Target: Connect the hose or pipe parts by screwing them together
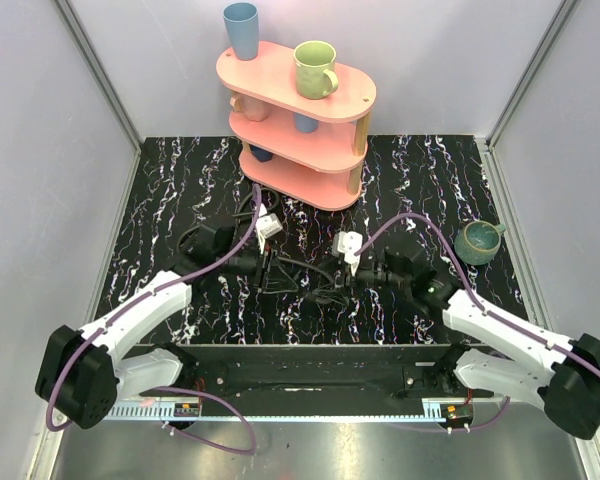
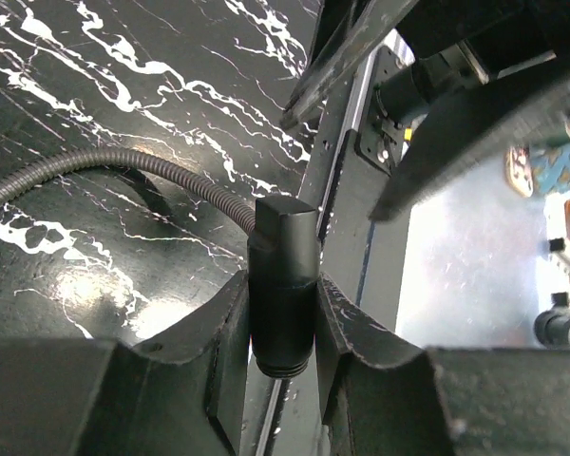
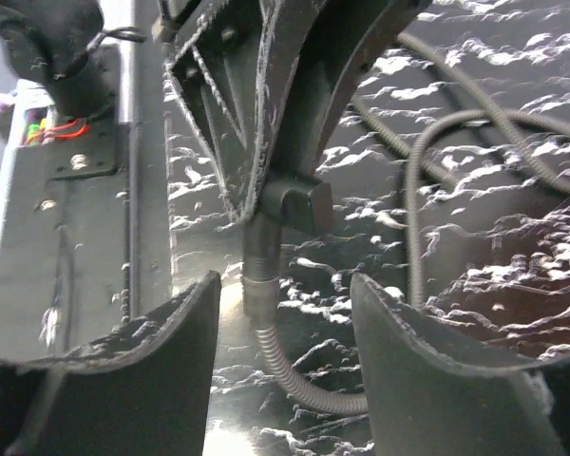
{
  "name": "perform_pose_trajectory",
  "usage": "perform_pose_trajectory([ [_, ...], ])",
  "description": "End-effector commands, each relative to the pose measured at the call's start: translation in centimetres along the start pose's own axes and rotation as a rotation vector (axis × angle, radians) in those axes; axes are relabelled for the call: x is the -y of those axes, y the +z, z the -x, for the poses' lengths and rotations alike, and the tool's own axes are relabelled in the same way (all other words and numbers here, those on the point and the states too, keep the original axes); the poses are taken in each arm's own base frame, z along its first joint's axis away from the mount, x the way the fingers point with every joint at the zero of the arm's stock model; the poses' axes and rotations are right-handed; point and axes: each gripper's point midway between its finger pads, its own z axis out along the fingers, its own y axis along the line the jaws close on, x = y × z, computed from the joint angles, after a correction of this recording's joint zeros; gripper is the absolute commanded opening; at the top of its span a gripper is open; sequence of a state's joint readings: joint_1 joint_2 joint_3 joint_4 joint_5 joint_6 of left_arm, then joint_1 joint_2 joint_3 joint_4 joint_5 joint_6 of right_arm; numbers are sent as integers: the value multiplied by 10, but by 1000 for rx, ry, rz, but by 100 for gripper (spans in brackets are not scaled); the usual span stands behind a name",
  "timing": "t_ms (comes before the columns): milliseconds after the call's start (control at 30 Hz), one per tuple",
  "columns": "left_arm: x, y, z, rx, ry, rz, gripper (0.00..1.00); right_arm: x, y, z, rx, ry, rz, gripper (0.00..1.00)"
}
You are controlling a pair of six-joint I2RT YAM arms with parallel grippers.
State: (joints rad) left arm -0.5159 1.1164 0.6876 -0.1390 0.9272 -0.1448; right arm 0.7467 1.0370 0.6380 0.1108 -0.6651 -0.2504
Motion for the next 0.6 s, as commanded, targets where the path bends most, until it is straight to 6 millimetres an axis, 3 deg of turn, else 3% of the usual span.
perform_pose_trajectory([
  [0, 14, -8, 57, 165, -19, 36, 0, 33, -5, 52, 151, -177, -287, 69],
  [33, 16, -9, 60, 176, -45, 40, 0, 20, 1, 55, 164, -213, -271, 70],
  [167, 20, -17, 78, 233, -61, 80, 0, 16, 1, 44, 154, -329, -403, 70],
  [233, 18, -19, 80, 244, -114, 112, 0, 18, -4, 49, 190, -388, -478, 70],
  [267, 14, -19, 81, 248, -136, 136, 0, 11, -1, 38, 179, -407, -473, 71],
  [300, 10, -18, 77, 230, -172, 151, 0, 11, -2, 43, 212, -421, -495, 71],
  [467, 8, -17, 82, 227, -296, 190, 0, 16, 9, 13, 135, -455, -540, 73],
  [567, 8, -16, 84, 217, -338, 205, 0, 19, 15, 7, 111, -484, -590, 74],
])
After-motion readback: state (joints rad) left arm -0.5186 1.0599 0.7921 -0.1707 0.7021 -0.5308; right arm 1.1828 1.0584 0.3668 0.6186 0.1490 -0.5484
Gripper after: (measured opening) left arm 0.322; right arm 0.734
